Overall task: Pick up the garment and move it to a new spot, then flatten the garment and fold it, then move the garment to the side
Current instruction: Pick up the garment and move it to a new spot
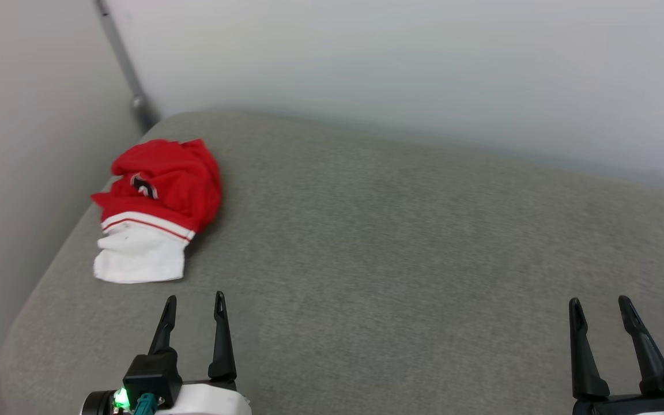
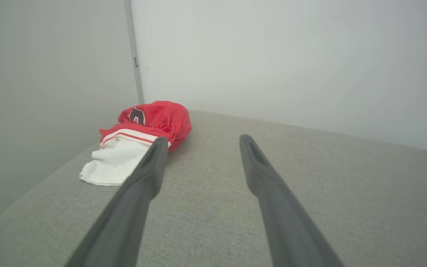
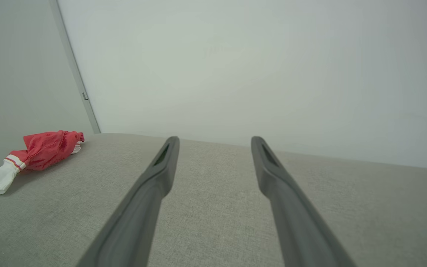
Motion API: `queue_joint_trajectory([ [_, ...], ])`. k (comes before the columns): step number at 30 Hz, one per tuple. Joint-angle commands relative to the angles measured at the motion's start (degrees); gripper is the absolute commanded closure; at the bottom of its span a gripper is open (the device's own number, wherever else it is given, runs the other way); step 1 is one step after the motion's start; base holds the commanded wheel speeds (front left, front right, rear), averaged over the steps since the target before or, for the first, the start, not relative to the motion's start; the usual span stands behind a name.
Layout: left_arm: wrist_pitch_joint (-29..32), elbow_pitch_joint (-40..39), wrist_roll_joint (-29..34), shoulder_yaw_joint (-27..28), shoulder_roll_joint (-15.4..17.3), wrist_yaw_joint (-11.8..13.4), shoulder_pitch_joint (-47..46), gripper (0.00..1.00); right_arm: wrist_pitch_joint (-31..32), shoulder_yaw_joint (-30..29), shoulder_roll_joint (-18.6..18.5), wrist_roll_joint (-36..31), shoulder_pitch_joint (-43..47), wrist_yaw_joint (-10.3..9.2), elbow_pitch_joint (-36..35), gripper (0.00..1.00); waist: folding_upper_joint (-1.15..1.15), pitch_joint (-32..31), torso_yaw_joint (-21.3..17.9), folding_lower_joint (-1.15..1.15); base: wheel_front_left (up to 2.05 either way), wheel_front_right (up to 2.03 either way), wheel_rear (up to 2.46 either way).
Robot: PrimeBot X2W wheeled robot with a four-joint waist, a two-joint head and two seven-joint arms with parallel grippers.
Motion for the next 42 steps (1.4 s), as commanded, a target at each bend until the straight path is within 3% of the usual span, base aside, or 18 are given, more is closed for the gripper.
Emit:
queue_joint_trajectory([
  [1, -0.16, -0.07, 0.28, 0.00, -0.05, 0.17, -0.42, 0.00, -0.12, -0.01, 0.09, -0.12, 0.60, -0.02, -0.29, 0.00, 0.00, 0.16, 2.89, 0.00, 0.00, 0.00, 0.00],
  [12, -0.16, -0.63, -0.59, 1.78, -0.06, 0.83, 0.31, 0.00, -0.12, 0.65, 0.09, -0.51, 0.23, -0.02, -0.44, 0.00, 0.00, 0.45, 11.73, 0.00, 0.00, 0.00, 0.00],
  [25, -0.16, -0.43, -1.46, 3.05, -0.06, 1.33, 0.08, 0.00, -0.11, 1.35, 0.09, -1.40, -0.31, -0.02, -0.40, 0.00, 0.00, 1.18, 12.89, 0.00, 0.00, 0.00, 0.00],
  [30, -0.16, 0.93, 0.39, 4.92, 0.14, -0.56, -2.85, 0.00, -0.12, 1.52, 0.09, -1.91, -0.62, -0.02, -0.64, 0.00, 0.00, 1.79, 11.94, 0.00, 0.00, 0.00, 0.00],
  [34, -0.16, 3.15, 0.97, 8.00, 2.21, -2.90, -8.36, 0.00, -0.12, 1.70, 0.09, -2.66, -1.61, -0.03, -0.92, 0.00, 0.00, 3.00, 10.79, 0.00, 0.00, 0.00, 0.00],
  [42, -0.16, 11.68, -0.28, 13.48, 9.32, -7.55, -25.35, 0.00, -0.11, 1.56, 0.09, -5.44, -4.59, -0.02, -2.22, 0.00, 0.00, 9.05, 7.19, 0.00, 0.00, 0.00, 0.00],
])
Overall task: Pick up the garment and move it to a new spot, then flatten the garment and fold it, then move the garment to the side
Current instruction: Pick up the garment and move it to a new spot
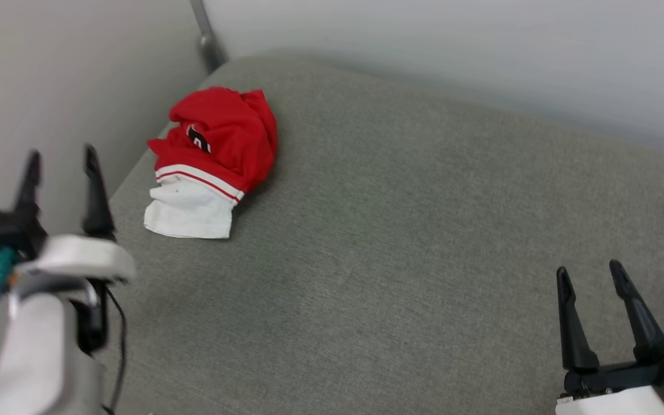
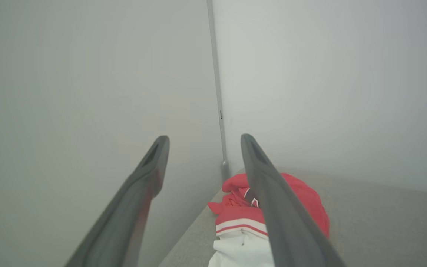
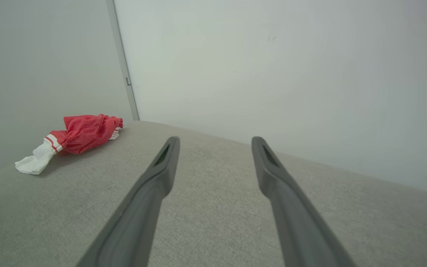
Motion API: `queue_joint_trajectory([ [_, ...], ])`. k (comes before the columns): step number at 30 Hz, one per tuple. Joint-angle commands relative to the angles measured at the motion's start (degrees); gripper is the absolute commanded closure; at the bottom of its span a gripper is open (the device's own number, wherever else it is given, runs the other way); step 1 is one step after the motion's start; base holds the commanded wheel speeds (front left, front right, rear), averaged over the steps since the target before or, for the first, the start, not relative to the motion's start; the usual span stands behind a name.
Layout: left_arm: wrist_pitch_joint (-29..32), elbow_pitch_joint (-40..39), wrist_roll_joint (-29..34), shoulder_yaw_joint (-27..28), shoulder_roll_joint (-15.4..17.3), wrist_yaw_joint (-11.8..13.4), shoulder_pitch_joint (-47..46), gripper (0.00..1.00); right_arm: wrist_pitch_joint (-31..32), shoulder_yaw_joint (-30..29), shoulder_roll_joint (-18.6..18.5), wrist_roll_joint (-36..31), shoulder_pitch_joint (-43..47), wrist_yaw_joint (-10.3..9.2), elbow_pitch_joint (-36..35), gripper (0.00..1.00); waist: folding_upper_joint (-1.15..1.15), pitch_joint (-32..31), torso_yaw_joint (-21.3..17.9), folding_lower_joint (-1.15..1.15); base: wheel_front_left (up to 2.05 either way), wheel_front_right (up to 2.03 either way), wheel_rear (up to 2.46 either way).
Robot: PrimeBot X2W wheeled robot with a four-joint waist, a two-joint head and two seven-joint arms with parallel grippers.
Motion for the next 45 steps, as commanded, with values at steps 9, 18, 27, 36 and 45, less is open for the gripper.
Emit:
queue_joint_trajectory([
  [9, 8.84, 10.26, -2.67, 1.20, 12.35, -5.44, -23.77, 0.00, -0.12, -0.91, 0.06, -2.27, -5.61, -0.04, -2.26, 0.00, 0.00, 12.04, -7.03, 0.00, 0.00, 0.00, 0.00],
  [18, 29.99, 13.82, -11.52, -0.74, 18.73, -7.68, -33.40, 0.00, -0.11, -1.46, 0.06, -3.27, -9.93, -0.04, -4.89, 0.00, 0.00, 19.11, -11.18, 0.00, 0.00, 0.00, 0.00],
  [27, 55.72, 13.94, -26.19, -10.07, 27.41, -7.77, -33.97, 0.00, -0.11, -0.66, 0.06, -4.96, -13.61, -0.04, -8.74, 0.00, 0.00, 25.61, -14.84, 0.00, 0.00, 0.00, 0.00],
  [36, 68.36, 15.06, -32.98, -17.73, 30.71, -7.79, -31.79, 0.00, -0.11, -0.21, 0.06, -6.71, -15.12, -0.04, -11.25, 0.00, 0.00, 30.47, -16.84, 0.00, 0.00, 0.00, 0.00],
  [45, 67.28, 18.71, -35.16, -25.40, 27.98, -7.84, -31.37, 0.00, -0.12, -0.16, 0.06, -7.60, -15.63, -0.04, -11.45, 0.00, 0.00, 33.21, -16.48, 0.00, 0.00, 0.00, 0.00],
])
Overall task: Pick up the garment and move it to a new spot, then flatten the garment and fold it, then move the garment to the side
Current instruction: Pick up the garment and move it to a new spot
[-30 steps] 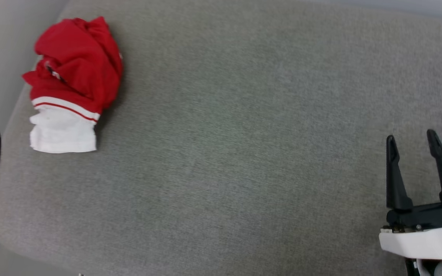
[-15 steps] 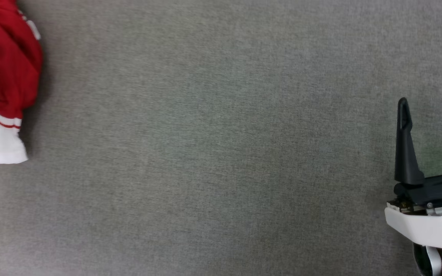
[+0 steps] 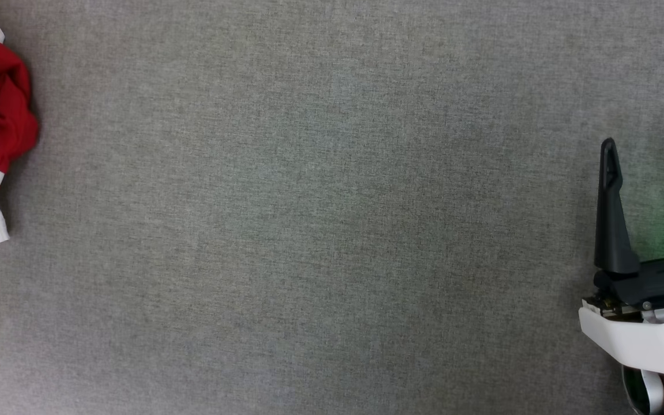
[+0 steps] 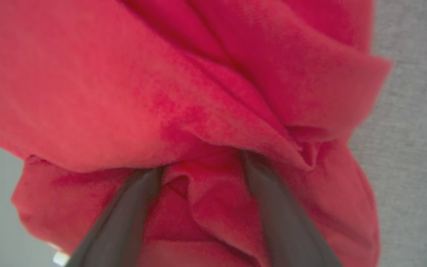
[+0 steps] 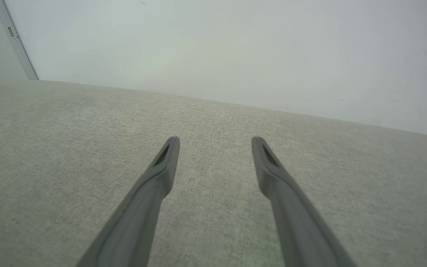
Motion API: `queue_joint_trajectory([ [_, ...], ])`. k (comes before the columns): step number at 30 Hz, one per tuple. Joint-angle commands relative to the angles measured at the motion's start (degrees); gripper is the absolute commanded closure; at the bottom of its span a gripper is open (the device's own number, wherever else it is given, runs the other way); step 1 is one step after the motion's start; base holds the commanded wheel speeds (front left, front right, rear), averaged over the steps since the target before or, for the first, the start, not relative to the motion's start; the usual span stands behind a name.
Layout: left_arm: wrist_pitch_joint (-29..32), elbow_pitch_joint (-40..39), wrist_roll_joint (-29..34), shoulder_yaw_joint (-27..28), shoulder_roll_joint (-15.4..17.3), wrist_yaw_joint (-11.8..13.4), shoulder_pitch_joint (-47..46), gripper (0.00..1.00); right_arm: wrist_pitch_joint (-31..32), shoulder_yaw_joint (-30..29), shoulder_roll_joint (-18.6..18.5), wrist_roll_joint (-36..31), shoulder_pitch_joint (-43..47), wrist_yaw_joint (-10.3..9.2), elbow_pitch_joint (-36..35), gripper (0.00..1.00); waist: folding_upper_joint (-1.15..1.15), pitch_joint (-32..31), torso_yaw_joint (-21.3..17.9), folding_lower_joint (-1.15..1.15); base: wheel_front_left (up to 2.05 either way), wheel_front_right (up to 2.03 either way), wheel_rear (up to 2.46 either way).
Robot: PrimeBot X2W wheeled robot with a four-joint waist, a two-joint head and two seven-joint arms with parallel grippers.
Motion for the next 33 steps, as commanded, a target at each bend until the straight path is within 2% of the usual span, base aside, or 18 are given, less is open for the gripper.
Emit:
queue_joint_trajectory([
  [1, 0.13, 2.24, 0.05, -2.88, -3.27, -0.06, 2.77, 0.62, -0.12, 0.03, 0.08, -0.27, -0.68, -0.04, -0.12, 0.00, -0.01, -0.01, 0.06, 0.00, 0.00, 0.00, 0.00],
  [2, -0.13, 2.70, -0.23, -3.42, -3.27, -0.06, 2.46, 1.00, -0.12, 0.01, 0.08, -0.30, -0.70, -0.04, 0.07, 0.00, -0.01, -0.20, 0.12, 0.00, 0.00, 0.00, 0.00],
  [5, -1.53, 3.08, -0.54, -4.80, -1.95, -0.06, 1.27, 1.00, -0.12, 0.27, 0.08, 0.01, -0.75, -0.04, 0.83, 0.00, -0.01, -1.75, 0.34, 0.00, 0.00, 0.00, 0.00],
  [11, -4.87, 1.01, -0.96, -7.11, 3.25, -0.01, -2.52, 1.00, -0.12, 0.73, 0.08, 1.73, 0.73, -0.04, 3.35, 0.00, -0.01, -7.89, 0.56, 0.00, 0.00, 0.00, 0.00],
  [19, -4.97, -8.91, -1.79, -13.61, 8.07, -0.02, -7.09, 1.00, -0.11, 1.14, 0.08, 4.78, 3.39, -0.04, 6.87, 0.00, -0.01, -16.78, 0.71, 0.00, 0.00, 0.00, 0.00],
  [24, -3.24, -16.47, -1.85, -19.11, 8.36, -0.02, -11.07, 1.00, -0.11, 1.61, 0.08, 6.46, 4.46, -0.04, 8.49, 0.00, -0.01, -21.03, -0.71, 0.00, 0.00, 0.00, 0.00],
  [33, -1.35, -24.64, -2.54, -29.81, 3.34, -0.02, -18.69, 1.00, -0.12, 1.89, 0.09, 8.81, 6.54, -0.04, 9.95, 0.00, -0.01, -26.57, -7.72, 0.00, 0.00, 0.00, 0.00],
])
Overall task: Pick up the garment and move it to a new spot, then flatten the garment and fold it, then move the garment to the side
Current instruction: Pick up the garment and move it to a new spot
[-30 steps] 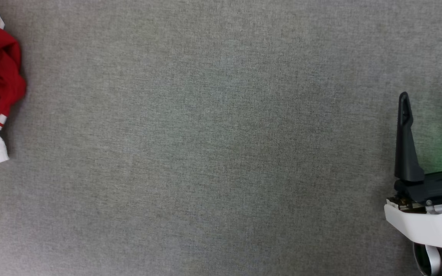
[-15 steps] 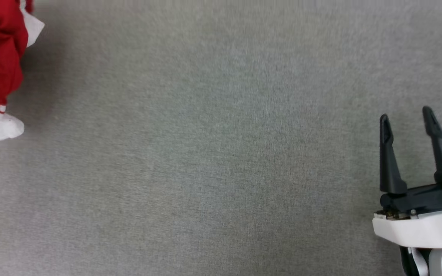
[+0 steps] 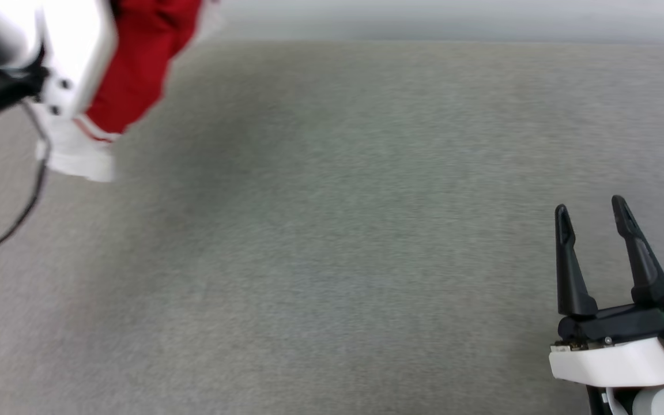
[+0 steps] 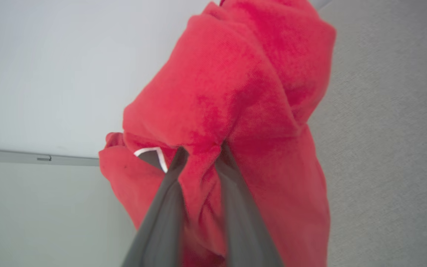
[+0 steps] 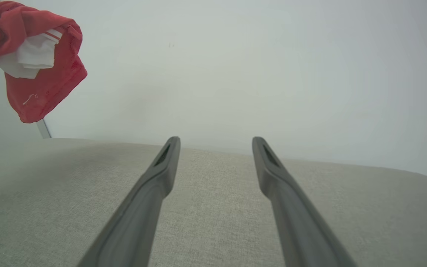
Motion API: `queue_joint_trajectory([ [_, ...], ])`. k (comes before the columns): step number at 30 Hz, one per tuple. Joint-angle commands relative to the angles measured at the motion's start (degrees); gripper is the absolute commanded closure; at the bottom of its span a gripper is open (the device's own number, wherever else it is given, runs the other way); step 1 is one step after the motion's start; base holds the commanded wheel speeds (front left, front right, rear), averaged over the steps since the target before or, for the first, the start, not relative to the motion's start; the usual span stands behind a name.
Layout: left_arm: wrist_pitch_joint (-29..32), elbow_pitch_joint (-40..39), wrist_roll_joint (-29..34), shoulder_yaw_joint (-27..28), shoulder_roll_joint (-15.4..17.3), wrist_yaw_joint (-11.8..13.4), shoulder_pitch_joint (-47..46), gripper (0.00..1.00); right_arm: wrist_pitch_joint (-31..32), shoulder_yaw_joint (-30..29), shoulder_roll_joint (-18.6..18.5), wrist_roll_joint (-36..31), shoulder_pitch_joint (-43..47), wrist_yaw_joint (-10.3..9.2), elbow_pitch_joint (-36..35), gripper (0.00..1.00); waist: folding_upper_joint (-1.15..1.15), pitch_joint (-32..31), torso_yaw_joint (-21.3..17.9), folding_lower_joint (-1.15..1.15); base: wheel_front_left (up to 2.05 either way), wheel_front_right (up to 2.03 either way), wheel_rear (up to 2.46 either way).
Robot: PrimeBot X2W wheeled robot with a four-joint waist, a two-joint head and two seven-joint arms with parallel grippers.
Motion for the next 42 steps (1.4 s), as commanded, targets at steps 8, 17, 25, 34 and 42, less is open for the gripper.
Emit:
queue_joint_trajectory([
  [8, -2.35, -1.96, -2.70, -9.50, -7.94, 0.05, -3.25, 1.00, -0.11, 0.30, 0.12, 1.30, 1.50, -0.04, 0.58, 0.00, 0.00, -2.56, -10.81, 0.01, 0.00, 0.00, 0.00],
  [17, -6.39, -0.22, -5.63, -22.54, -16.65, 0.05, -2.20, 1.00, -0.11, 0.64, 0.12, 2.24, -0.24, -0.04, 0.86, 0.00, 0.00, 1.26, -16.95, 0.01, 0.00, 0.00, 0.00],
  [25, -4.97, 1.90, -4.19, -26.59, -22.52, 0.04, 6.91, 1.00, -0.11, 1.92, 0.12, 3.38, -1.66, -0.04, 0.96, 0.00, 0.00, 5.50, -19.66, 0.01, 0.00, 0.00, 0.00],
  [34, -1.44, -0.09, 0.57, -26.85, -23.07, 0.00, 16.83, 1.00, -0.11, 1.42, 0.12, 3.01, -2.62, -0.04, 1.45, 0.00, 0.00, 7.16, -19.29, 0.01, 0.00, 0.00, 0.00],
  [42, -25.60, 2.97, 2.37, -26.08, -24.60, 0.04, 10.28, 0.00, -0.10, 0.96, 0.11, 1.78, 0.06, -0.04, 2.71, 0.00, 0.00, 0.85, -15.38, 0.01, 0.00, 0.00, 0.00],
])
